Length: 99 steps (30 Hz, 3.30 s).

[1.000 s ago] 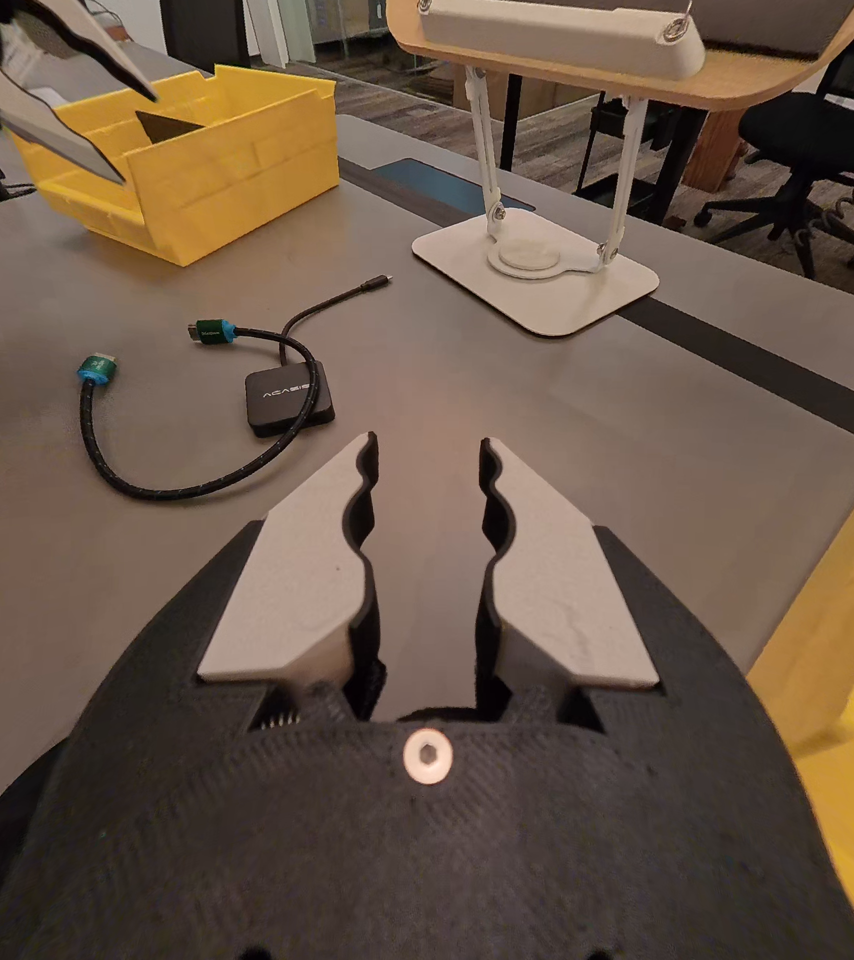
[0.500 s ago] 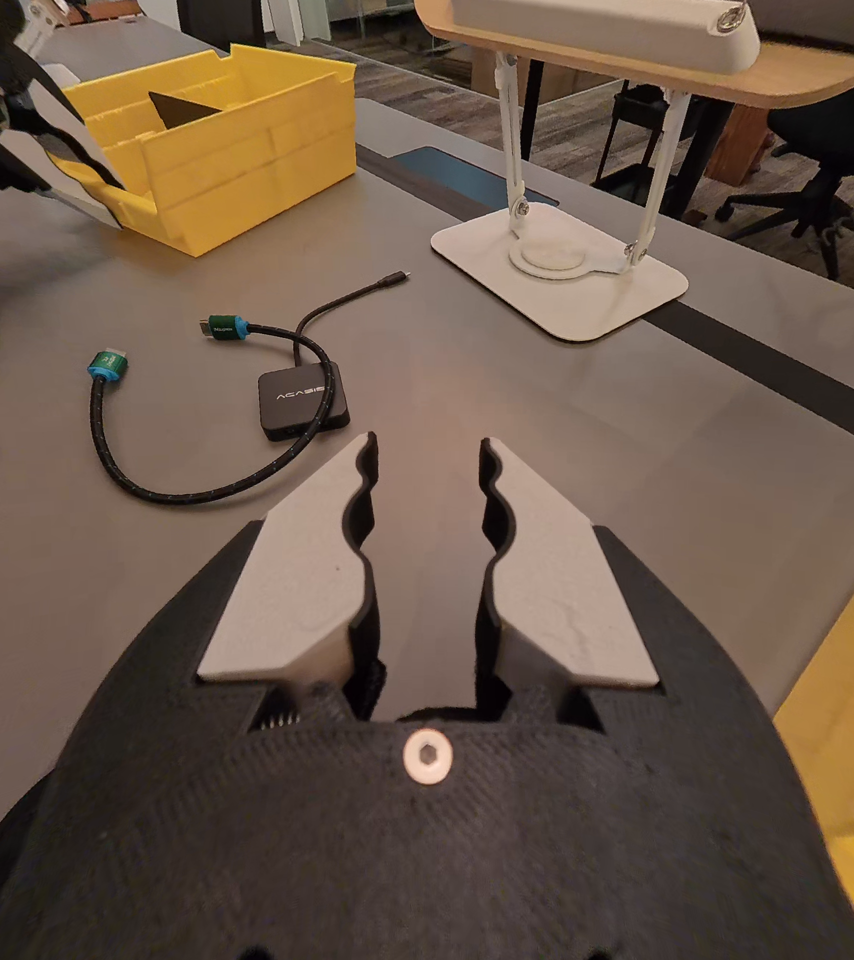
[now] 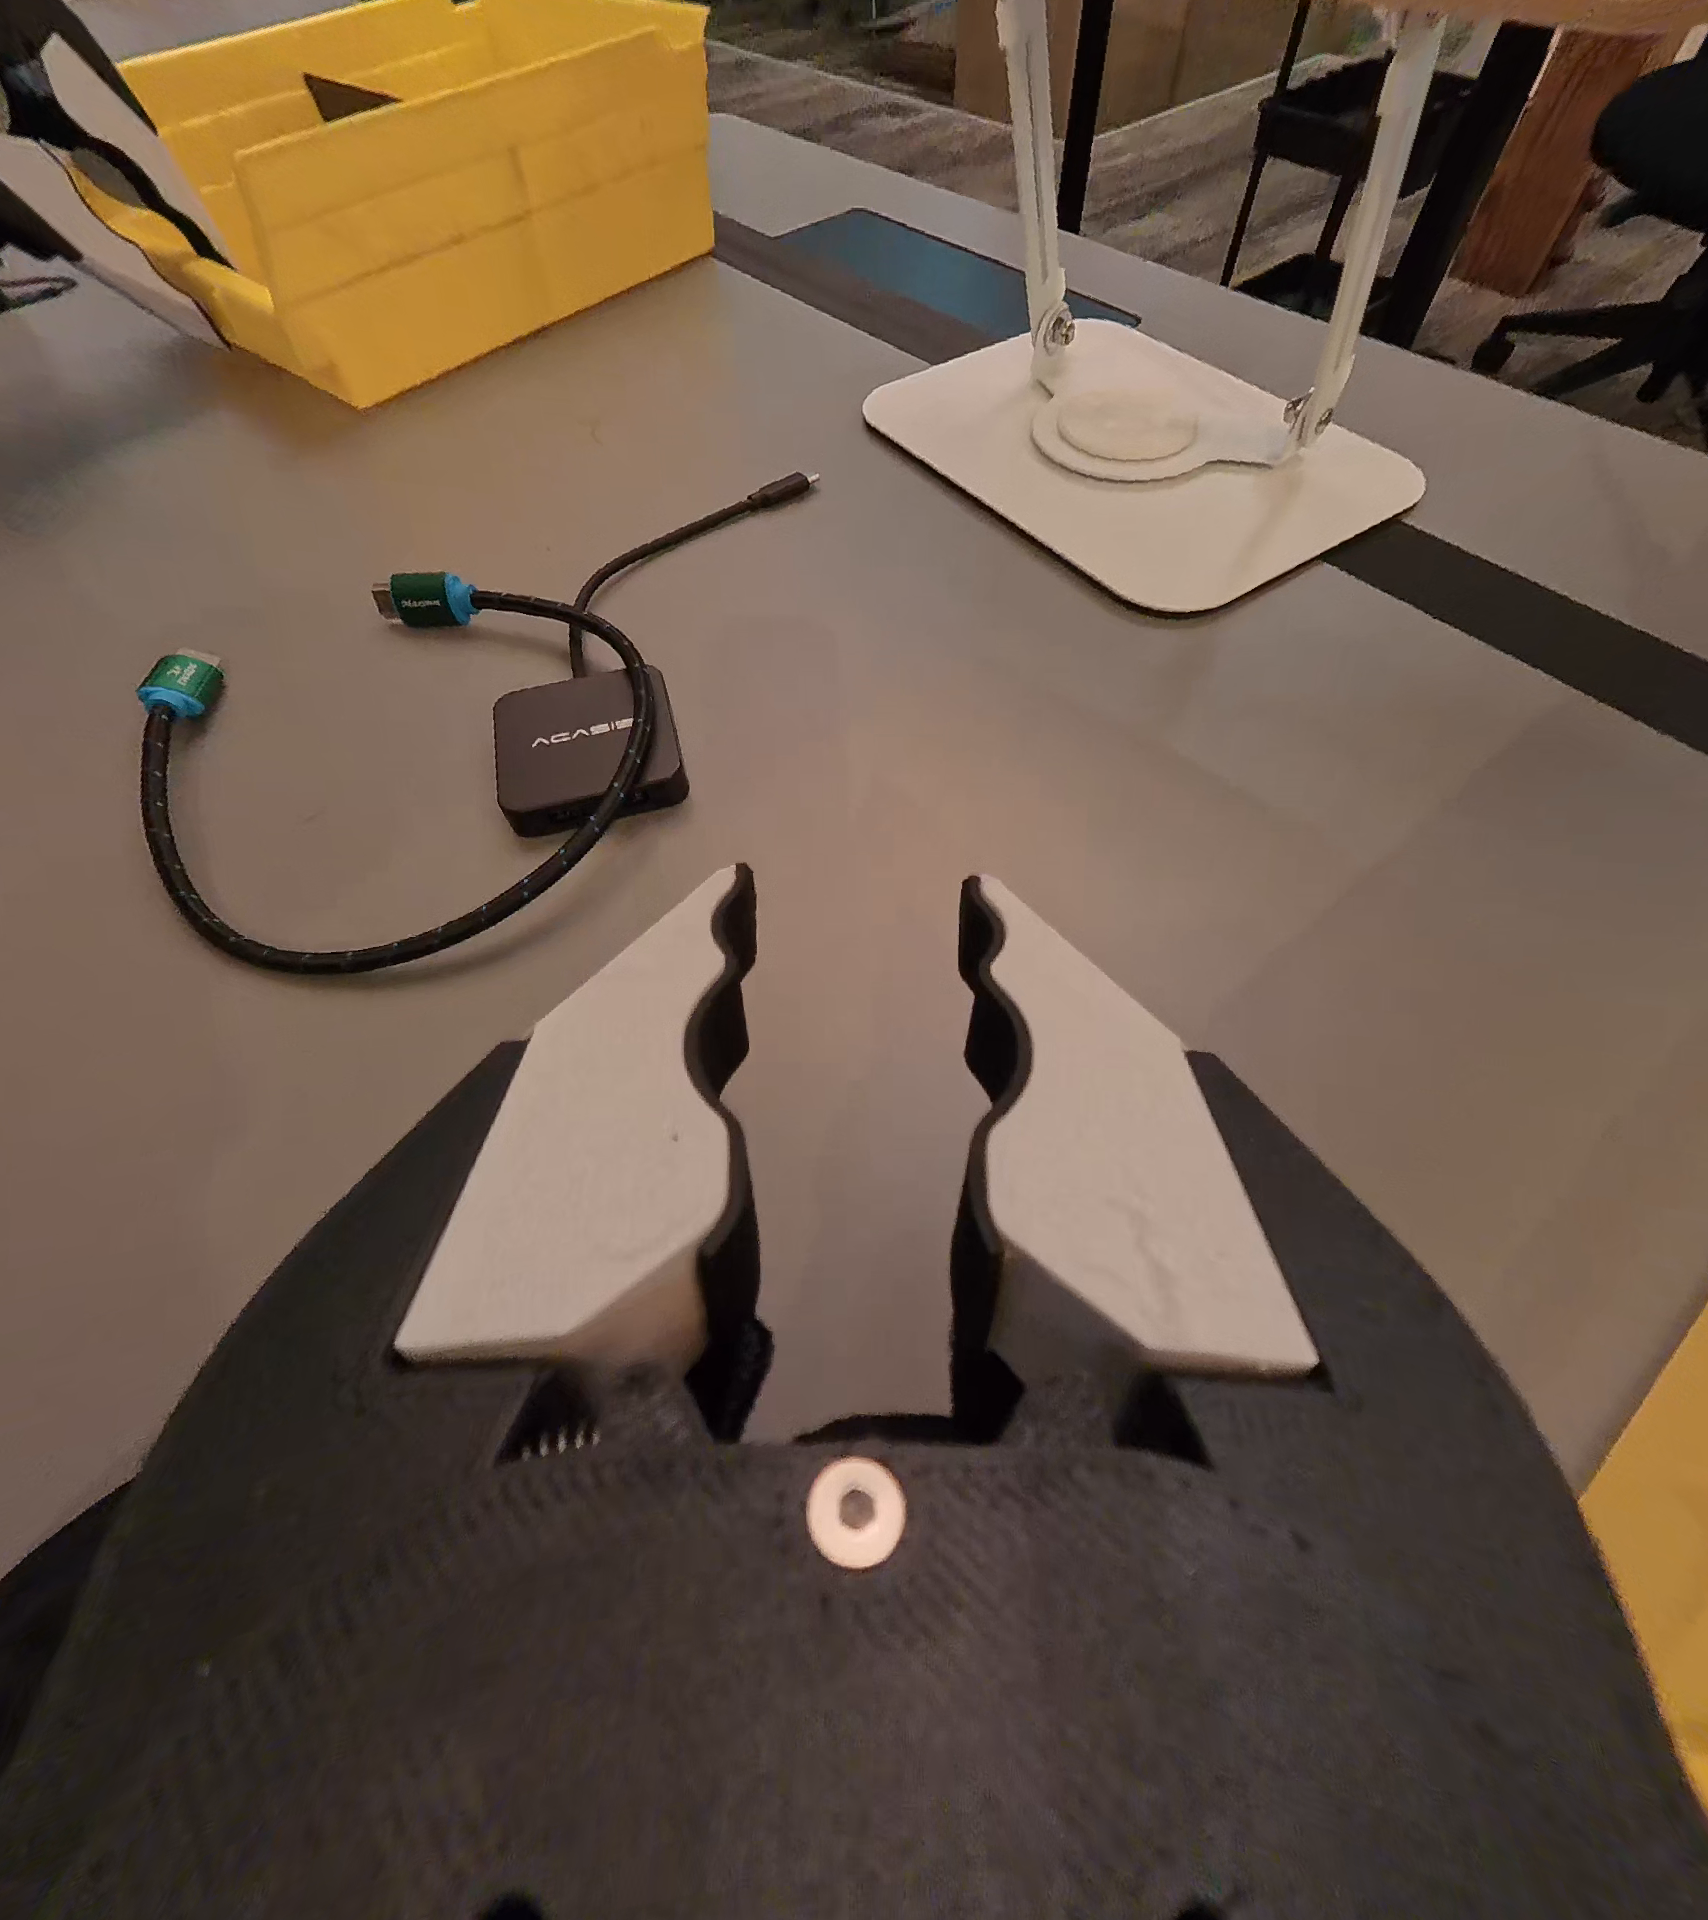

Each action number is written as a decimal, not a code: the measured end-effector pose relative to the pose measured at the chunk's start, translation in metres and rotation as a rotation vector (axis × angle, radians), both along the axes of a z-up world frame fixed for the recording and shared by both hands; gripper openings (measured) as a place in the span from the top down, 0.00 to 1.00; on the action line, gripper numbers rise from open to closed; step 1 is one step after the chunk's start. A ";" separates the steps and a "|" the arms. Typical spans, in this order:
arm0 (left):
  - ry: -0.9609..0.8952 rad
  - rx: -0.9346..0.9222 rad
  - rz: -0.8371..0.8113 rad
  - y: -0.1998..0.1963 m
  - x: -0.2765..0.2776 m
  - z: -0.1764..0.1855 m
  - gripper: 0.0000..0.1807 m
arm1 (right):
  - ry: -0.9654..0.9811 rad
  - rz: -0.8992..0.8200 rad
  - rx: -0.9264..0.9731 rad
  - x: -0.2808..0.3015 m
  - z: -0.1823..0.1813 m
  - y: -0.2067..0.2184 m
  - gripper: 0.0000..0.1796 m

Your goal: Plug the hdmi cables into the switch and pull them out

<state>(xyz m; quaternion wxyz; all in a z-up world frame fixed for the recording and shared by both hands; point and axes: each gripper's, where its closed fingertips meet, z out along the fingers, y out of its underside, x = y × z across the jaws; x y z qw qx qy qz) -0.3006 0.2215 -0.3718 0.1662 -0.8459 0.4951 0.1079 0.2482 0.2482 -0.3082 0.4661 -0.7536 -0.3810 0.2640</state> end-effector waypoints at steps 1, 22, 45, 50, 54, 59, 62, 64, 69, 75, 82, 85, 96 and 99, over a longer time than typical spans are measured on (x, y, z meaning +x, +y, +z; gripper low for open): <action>0.002 0.002 -0.005 0.003 -0.005 0.000 0.84 | -0.008 -0.001 -0.002 0.000 -0.003 0.000 0.79; -0.023 0.361 -0.093 0.042 0.116 0.112 0.69 | -0.099 0.108 0.131 -0.060 0.067 0.050 0.75; -0.176 0.082 -0.498 0.040 0.355 0.013 0.69 | -0.132 0.146 0.122 -0.113 -0.026 0.109 0.76; -0.132 -0.002 -0.481 0.037 0.352 -0.009 0.81 | -0.131 0.157 0.120 -0.115 -0.027 0.108 0.76; -0.152 0.002 -0.472 0.036 0.351 -0.012 0.97 | -0.139 0.169 0.122 -0.116 -0.028 0.106 0.76; -0.185 0.058 -0.460 0.036 0.349 0.001 0.98 | -0.145 0.181 0.126 -0.117 -0.027 0.104 0.76; -0.192 0.043 -0.457 0.025 0.344 0.004 0.98 | -0.148 0.187 0.122 -0.118 -0.028 0.103 0.76; -0.158 0.048 -0.457 0.019 0.335 0.003 0.98 | -0.151 0.192 0.119 -0.119 -0.030 0.102 0.76; -0.183 0.006 -0.502 0.003 0.330 -0.010 0.97 | -0.158 0.201 0.117 -0.121 -0.031 0.100 0.76; -0.245 0.034 -0.516 0.017 0.343 0.009 0.78 | -0.161 0.198 0.108 -0.120 -0.033 0.101 0.76; -0.173 0.009 -0.633 0.044 0.355 0.009 0.86 | -0.168 0.200 0.101 -0.120 -0.035 0.101 0.76; -0.169 -0.083 -0.688 0.038 0.360 -0.004 0.88 | -0.168 0.201 0.102 -0.120 -0.034 0.101 0.76; -0.246 -0.091 -0.643 0.043 0.368 -0.017 0.99 | -0.155 0.217 0.098 -0.123 -0.033 0.098 0.76; -0.267 -0.056 -0.581 0.055 0.363 -0.015 0.99 | -0.104 0.249 0.120 -0.127 -0.023 0.092 0.76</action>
